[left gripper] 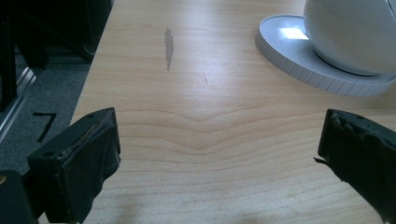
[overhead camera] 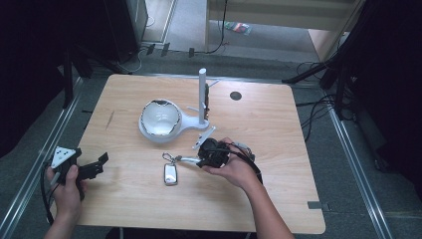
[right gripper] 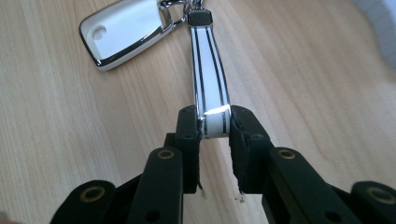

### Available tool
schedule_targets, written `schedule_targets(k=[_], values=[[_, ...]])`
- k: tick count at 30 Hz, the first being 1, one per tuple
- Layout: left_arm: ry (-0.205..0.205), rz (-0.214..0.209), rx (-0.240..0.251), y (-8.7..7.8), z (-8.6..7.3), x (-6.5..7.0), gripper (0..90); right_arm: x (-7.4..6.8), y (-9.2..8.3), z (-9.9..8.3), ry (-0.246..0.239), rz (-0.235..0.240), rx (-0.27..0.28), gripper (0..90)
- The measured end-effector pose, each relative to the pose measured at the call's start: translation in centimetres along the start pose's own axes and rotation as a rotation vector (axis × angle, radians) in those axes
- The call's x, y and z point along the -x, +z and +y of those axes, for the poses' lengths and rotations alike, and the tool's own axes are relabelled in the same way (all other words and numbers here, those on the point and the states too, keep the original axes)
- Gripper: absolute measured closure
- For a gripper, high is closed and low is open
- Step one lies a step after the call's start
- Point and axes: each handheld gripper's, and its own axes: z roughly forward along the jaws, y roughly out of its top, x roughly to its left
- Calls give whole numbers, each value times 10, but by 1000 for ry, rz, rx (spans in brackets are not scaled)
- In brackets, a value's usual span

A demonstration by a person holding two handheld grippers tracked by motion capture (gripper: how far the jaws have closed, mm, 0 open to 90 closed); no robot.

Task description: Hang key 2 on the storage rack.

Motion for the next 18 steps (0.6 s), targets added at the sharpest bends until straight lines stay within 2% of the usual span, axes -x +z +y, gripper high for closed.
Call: schedule_targets(k=[6,18], values=[[-1,-2,-3,0,0,0,0,2,-14,-1,-9,-45,13,756],[-4,-2,-3,0,0,0,0,9,-41,3,-9,-82,33,758]])
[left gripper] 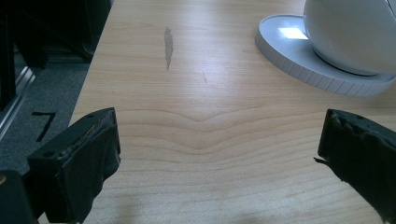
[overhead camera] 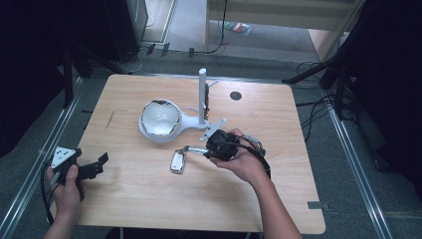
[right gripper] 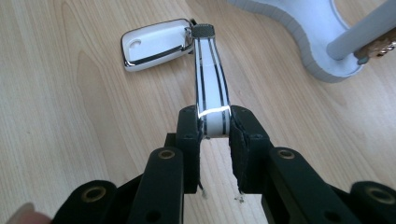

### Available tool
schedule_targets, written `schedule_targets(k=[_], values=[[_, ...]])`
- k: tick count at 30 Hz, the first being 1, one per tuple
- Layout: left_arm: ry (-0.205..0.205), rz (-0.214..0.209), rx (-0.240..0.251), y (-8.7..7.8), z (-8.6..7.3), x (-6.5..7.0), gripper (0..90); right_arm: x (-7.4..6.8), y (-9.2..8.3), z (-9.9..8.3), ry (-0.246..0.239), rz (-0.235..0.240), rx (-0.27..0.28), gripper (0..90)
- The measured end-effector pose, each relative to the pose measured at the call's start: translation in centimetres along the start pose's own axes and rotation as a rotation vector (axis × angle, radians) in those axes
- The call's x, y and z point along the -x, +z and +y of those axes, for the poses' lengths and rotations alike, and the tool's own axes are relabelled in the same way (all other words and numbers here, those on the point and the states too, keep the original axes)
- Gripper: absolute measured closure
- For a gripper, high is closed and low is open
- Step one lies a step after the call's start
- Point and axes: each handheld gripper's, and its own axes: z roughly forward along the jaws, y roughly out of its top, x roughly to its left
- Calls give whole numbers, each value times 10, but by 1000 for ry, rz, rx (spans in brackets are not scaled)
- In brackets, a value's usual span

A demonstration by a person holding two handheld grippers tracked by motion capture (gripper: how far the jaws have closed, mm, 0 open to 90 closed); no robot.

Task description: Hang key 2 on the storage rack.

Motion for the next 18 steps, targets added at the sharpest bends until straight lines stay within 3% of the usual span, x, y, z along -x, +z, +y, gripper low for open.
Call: schedule_targets(k=[18], values=[[-1,-1,3,0,0,0,0,21,-31,18,2,-41,-4,759]])
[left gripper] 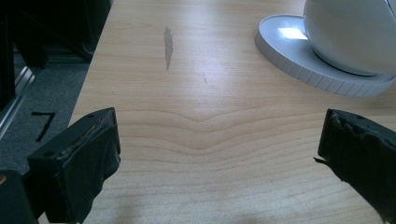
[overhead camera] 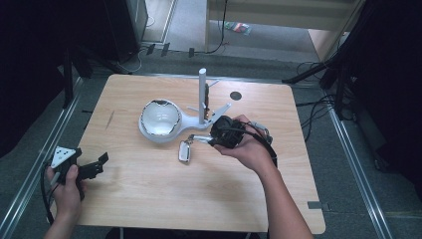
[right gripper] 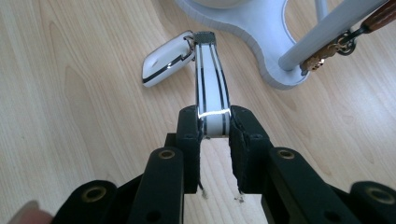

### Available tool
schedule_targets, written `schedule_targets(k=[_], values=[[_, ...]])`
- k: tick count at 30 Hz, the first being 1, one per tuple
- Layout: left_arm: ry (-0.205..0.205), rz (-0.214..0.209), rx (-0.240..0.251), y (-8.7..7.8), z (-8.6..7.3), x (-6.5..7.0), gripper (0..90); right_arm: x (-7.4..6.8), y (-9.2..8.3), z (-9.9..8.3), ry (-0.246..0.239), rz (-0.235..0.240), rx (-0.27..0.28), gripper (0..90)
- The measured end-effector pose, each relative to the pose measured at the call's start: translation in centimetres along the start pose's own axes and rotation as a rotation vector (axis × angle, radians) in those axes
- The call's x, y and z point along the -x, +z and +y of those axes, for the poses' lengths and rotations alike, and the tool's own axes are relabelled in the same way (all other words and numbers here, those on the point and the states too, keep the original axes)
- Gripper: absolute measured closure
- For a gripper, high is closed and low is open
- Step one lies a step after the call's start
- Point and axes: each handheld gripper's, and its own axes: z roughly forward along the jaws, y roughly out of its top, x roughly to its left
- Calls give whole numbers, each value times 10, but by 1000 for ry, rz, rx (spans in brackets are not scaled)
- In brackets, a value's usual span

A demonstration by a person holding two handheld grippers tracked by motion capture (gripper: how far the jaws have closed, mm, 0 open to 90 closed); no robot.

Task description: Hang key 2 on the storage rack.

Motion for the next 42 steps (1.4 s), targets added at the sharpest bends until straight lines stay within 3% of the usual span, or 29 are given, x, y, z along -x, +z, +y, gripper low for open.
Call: schedule_targets(k=[14,42], values=[[4,0,-1,0,0,0,0,10,-10,17,-12,-13,-19,760],[-2,-3,-1,0,0,0,0,45,-26,55,-45,-29,-59,761]])
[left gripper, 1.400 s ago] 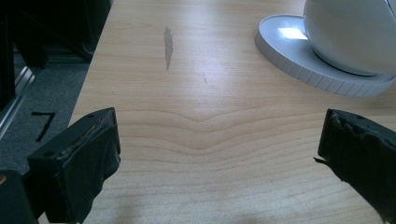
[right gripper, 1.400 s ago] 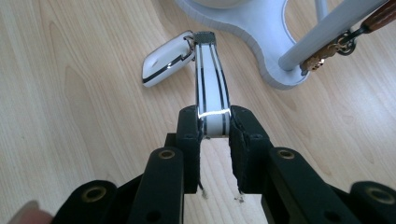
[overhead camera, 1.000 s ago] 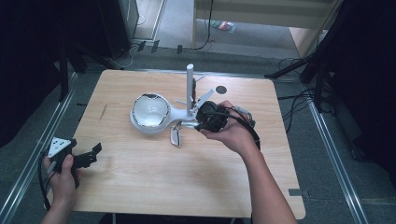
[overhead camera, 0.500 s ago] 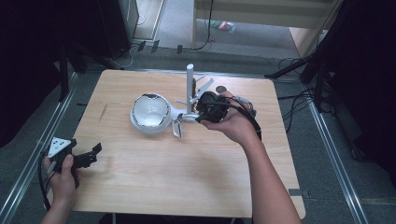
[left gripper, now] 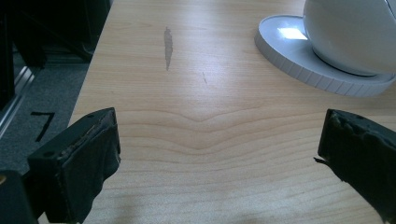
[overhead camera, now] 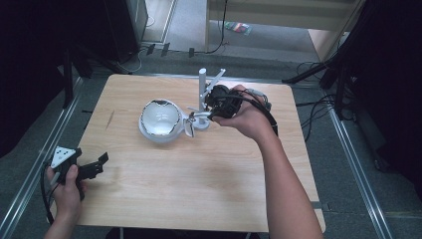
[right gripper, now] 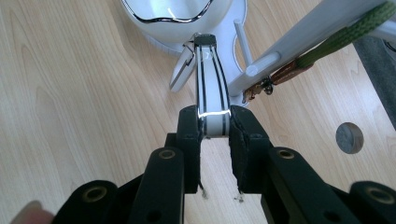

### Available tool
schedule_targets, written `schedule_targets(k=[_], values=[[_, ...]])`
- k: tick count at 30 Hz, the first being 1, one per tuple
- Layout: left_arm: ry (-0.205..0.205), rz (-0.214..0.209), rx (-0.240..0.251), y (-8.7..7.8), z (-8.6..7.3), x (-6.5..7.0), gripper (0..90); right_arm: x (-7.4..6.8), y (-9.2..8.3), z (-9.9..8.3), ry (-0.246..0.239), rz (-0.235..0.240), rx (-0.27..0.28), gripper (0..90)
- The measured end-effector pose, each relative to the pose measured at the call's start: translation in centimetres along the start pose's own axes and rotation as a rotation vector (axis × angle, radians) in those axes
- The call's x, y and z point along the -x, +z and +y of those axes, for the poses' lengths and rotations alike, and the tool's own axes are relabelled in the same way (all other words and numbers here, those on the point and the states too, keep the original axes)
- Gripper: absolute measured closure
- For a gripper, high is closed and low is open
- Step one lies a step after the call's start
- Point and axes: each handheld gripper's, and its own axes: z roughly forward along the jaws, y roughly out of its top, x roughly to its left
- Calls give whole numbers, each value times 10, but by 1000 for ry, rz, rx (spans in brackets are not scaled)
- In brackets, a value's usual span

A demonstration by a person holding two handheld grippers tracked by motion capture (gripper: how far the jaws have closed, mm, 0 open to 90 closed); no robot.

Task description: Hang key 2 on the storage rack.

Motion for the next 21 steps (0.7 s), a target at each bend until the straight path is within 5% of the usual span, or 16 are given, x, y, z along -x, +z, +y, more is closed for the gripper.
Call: schedule_targets(k=[21], values=[[-2,-2,-2,0,0,0,0,20,5,10,13,26,6,760]])
